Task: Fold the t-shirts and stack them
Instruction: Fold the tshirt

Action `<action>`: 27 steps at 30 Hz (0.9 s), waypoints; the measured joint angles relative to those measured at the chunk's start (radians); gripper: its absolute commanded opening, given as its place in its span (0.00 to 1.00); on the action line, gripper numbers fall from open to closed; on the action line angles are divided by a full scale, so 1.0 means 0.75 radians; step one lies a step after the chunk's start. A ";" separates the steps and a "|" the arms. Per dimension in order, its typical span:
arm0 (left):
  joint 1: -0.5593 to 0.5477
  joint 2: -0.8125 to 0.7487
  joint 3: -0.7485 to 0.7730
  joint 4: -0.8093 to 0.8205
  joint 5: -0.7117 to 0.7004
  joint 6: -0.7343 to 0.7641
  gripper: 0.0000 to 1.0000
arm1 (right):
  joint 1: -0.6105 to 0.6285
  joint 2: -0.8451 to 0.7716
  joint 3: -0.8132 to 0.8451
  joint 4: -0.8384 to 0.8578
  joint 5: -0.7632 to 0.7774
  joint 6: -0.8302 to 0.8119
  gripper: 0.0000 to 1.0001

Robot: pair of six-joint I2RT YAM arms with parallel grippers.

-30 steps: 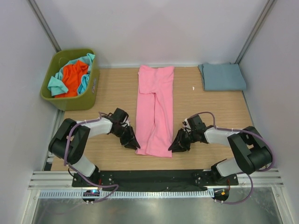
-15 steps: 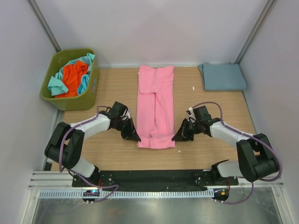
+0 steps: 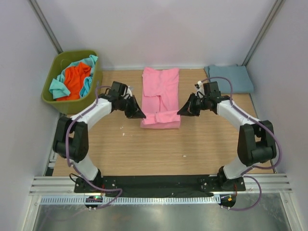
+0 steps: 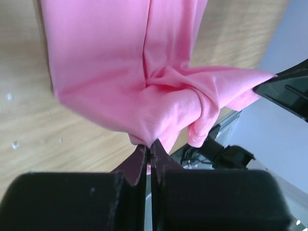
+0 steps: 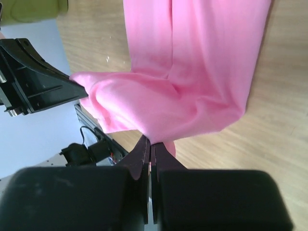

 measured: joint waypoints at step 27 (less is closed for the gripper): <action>0.092 0.767 0.859 -0.010 -0.141 0.198 0.42 | -0.104 0.885 0.827 0.148 -0.002 -0.070 0.51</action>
